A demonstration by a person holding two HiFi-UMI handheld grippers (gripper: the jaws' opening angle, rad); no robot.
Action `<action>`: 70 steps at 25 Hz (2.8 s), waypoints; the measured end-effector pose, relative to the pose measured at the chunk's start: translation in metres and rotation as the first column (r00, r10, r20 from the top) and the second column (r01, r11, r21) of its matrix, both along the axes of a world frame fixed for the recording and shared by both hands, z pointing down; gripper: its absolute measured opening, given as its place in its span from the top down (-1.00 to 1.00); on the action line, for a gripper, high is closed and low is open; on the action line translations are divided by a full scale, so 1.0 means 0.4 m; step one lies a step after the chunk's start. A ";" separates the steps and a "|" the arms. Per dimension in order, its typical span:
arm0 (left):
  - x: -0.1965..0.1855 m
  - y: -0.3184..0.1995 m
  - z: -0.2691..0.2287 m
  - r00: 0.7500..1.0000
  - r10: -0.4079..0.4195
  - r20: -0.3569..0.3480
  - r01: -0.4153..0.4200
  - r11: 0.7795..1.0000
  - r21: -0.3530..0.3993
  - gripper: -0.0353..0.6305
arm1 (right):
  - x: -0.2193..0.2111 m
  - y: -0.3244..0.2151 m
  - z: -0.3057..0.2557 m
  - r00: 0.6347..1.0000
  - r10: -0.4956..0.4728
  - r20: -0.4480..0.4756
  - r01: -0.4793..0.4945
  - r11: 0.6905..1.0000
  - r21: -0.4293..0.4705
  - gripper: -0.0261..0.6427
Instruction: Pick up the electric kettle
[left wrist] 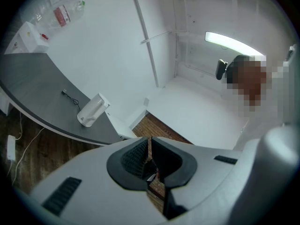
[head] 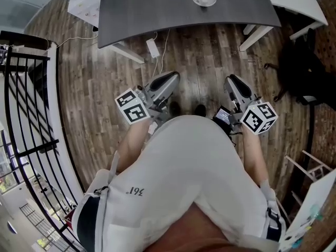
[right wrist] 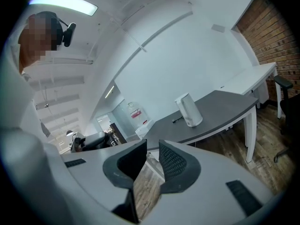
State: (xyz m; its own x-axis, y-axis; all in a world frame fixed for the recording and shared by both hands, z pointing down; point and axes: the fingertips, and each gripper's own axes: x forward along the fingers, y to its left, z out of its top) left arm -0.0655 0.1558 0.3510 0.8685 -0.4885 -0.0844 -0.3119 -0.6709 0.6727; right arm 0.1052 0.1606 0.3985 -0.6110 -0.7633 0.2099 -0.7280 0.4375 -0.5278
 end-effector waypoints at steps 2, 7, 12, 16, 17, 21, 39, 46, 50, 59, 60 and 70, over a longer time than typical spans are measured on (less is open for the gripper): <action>0.010 -0.001 0.000 1.000 -0.008 0.002 0.008 1.000 0.002 0.88 | 0.009 -0.005 0.002 1.000 -0.010 -0.006 0.010 1.000 0.003 0.71; 0.031 -0.002 0.004 0.999 -0.035 0.010 0.035 0.999 -0.010 0.88 | 0.029 -0.007 0.020 0.999 -0.032 -0.008 0.032 0.999 -0.019 0.70; 0.068 0.005 0.013 0.999 -0.042 0.008 0.042 0.999 -0.015 0.88 | 0.058 -0.008 0.053 0.998 -0.047 -0.030 0.046 0.998 -0.043 0.70; 0.091 0.005 0.015 0.999 -0.040 0.009 0.040 0.999 -0.017 0.88 | 0.078 -0.016 0.061 0.999 -0.040 -0.027 0.038 0.998 -0.045 0.70; 0.093 0.004 0.013 0.999 -0.041 0.011 0.041 0.999 -0.016 0.88 | 0.080 -0.018 0.060 0.999 -0.040 -0.024 0.039 0.998 -0.045 0.70; 0.089 -0.008 0.008 0.999 -0.052 0.017 0.052 0.999 -0.010 0.88 | 0.078 -0.035 0.066 0.999 -0.048 -0.019 0.047 0.998 -0.046 0.70; -0.024 -0.290 0.033 1.000 0.026 -0.012 -0.026 1.000 -0.011 0.88 | -0.044 -0.280 0.056 0.996 0.035 -0.080 -0.038 0.999 -0.038 0.70; -0.074 -0.439 0.018 0.995 0.089 0.050 -0.091 0.995 0.027 0.85 | -0.100 -0.412 0.037 0.990 0.097 -0.102 -0.101 0.994 -0.032 0.70; -0.095 -0.493 0.023 0.988 0.141 0.060 -0.142 0.990 0.020 0.74 | -0.125 -0.472 0.035 0.982 0.139 -0.124 -0.144 0.989 -0.031 0.64; -0.152 -0.604 0.032 0.973 0.209 0.098 -0.214 0.976 0.038 0.73 | -0.167 -0.587 0.039 0.957 0.237 -0.168 -0.242 0.970 -0.013 0.60; -0.154 -0.612 0.032 0.970 0.218 0.104 -0.223 0.974 0.044 0.73 | -0.168 -0.597 0.037 0.954 0.247 -0.172 -0.252 0.968 -0.009 0.60; -0.119 -0.645 0.049 0.961 0.247 0.128 -0.254 0.966 0.041 0.71 | -0.134 -0.685 0.032 0.936 0.257 -0.239 -0.261 0.965 0.016 0.58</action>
State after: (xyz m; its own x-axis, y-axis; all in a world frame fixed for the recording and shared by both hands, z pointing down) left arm -0.1130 -0.1023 0.3707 0.9679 -0.2514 0.0076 -0.2056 -0.7735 0.5995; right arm 0.0516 -0.1134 0.4114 -0.3239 -0.8837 0.3379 -0.9197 0.2104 -0.3315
